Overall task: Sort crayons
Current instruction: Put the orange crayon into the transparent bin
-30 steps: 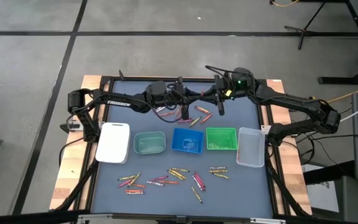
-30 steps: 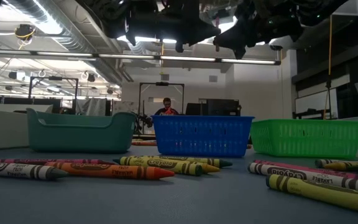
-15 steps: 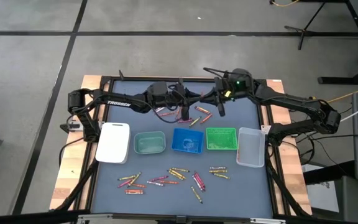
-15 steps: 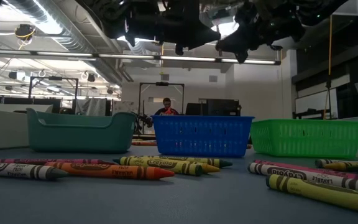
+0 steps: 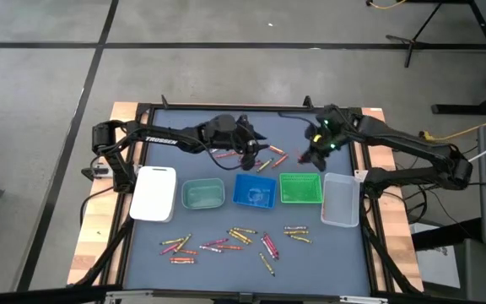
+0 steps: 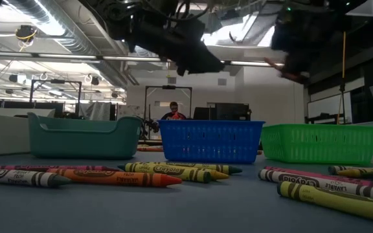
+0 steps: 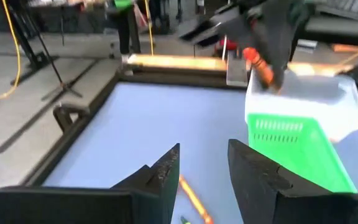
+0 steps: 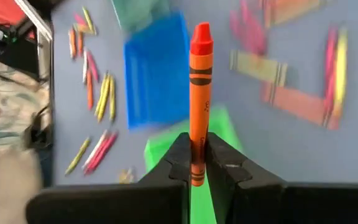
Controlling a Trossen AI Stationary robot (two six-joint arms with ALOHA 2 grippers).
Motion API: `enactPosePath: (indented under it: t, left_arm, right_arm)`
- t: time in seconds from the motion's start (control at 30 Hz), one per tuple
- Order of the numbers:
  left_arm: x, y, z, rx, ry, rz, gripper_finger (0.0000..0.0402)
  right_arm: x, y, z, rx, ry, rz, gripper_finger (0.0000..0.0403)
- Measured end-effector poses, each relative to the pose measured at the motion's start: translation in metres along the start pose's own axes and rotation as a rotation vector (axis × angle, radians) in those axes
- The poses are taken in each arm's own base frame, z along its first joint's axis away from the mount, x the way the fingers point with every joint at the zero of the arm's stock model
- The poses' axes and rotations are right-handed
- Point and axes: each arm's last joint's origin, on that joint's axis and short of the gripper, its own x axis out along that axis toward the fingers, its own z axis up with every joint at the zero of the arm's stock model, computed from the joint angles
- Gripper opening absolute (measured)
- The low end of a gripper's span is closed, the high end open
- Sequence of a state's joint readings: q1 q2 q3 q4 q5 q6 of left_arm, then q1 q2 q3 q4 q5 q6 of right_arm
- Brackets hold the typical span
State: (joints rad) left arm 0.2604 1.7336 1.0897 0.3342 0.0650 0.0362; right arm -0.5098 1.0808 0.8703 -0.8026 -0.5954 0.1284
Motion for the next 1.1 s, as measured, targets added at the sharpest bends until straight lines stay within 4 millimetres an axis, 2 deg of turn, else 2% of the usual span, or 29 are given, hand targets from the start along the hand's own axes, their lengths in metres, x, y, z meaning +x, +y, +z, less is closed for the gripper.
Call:
enactPosePath:
  t: [0.1, 0.2, 0.47, 0.73, 1.0, 1.1]
  left_arm:
    - [0.000, 0.000, -0.002, -0.001, 0.016, 0.000, 0.0121]
    - [0.000, 0.000, -0.002, -0.001, 0.017, 0.000, 0.0121]
    - [0.000, 0.000, -0.002, -0.001, 0.018, 0.000, 0.0122]
    - [0.000, 0.000, -0.002, -0.001, 0.020, 0.000, 0.0122]
    - [0.000, 0.000, -0.003, -0.001, 0.028, 0.000, 0.0122]
    - [0.000, 0.000, -0.005, -0.004, 0.055, 0.000, 0.0122]
  right_arm:
    - [-0.003, 0.006, -0.019, 0.135, 0.143, -0.016, 0.0027]
    - [-0.004, 0.015, -0.034, 0.187, 0.266, -0.024, 0.0027]
    - [0.004, 0.039, -0.058, 0.166, 0.486, -0.081, 0.0028]
    - [0.006, 0.051, -0.073, 0.168, 0.583, -0.220, 0.0028]
    - [0.003, 0.052, -0.080, 0.201, 0.640, -0.298, 0.0028]
    - [0.003, 0.052, -0.081, 0.217, 0.641, -0.305, 0.0040]
